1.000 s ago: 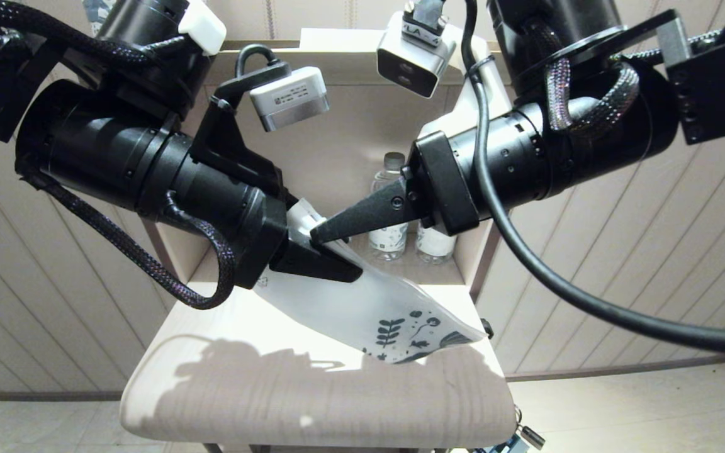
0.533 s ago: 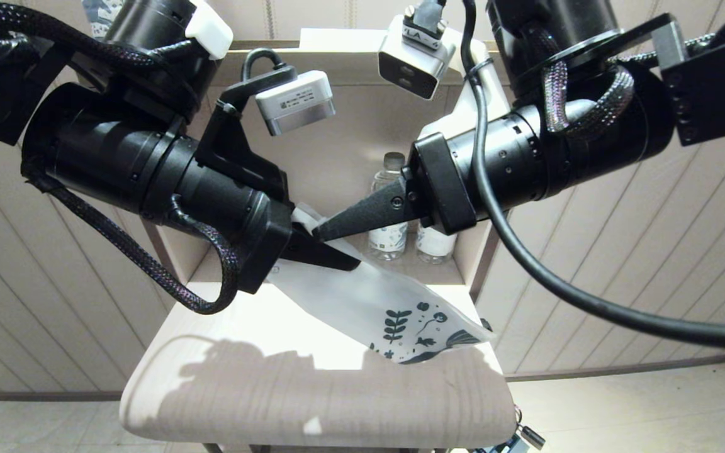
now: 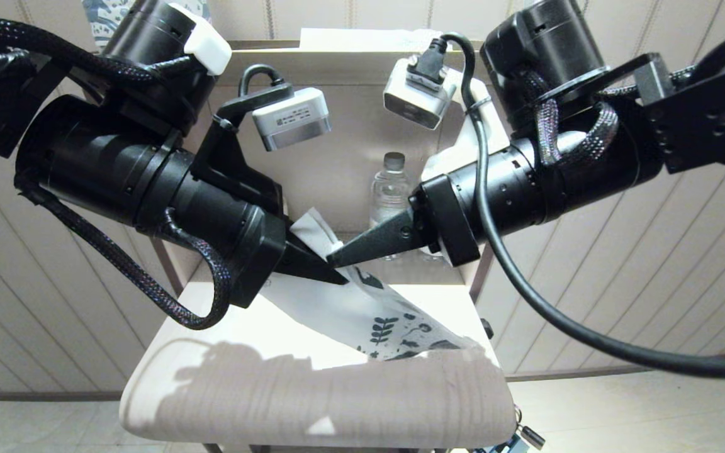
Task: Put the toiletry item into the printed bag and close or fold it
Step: Close the strorage bag and place it on the desk
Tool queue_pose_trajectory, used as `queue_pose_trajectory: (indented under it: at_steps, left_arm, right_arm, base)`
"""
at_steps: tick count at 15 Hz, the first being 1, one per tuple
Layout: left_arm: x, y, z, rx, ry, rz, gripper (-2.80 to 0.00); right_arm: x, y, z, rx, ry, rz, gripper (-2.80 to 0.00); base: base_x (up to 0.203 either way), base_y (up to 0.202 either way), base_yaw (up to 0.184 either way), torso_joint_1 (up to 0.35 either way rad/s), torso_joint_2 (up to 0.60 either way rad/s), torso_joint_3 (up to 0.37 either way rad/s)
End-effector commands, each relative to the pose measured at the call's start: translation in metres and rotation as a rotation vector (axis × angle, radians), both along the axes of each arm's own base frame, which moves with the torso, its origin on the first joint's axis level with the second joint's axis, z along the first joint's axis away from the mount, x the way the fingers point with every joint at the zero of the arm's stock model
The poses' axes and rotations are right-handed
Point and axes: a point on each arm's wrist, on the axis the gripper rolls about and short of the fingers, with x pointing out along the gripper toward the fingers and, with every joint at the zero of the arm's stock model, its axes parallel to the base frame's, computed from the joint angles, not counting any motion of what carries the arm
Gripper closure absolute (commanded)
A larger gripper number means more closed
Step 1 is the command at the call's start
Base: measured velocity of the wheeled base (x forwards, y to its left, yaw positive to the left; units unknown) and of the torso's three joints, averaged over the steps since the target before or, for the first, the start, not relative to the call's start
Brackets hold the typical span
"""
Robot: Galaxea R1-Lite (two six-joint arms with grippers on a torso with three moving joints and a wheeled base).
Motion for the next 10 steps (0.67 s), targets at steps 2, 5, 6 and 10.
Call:
queue_pose_trajectory:
  at_steps: [2,5,6,10]
  left_arm:
    - [-0.001,0.0,0.001,-0.013,0.005,-0.017,0.0]
    - [0.0,0.0,0.001,-0.014,0.009,-0.018,0.0]
    - [-0.001,0.0,0.001,-0.015,0.009,-0.017,0.0]
    - [-0.002,0.003,0.003,-0.023,0.012,-0.016,0.0]
  right_arm:
    - [0.001,-0.005,-0.007,-0.018,0.022,-0.013,0.0]
    - [0.001,-0.008,-0.012,-0.031,0.037,-0.019,0.0]
    - [0.0,-0.011,-0.013,-0.036,0.041,-0.024,0.0]
    - [-0.002,-0.035,-0.028,-0.076,0.055,-0.066,0.0]
  base:
    - [0.0,0.0,0.0,0.0,0.0,0.0]
    - [0.0,0.0,0.0,0.0,0.0,0.0]
    - [0.0,0.0,0.0,0.0,0.0,0.0]
    - [0.0,0.0,0.0,0.0,0.0,0.0]
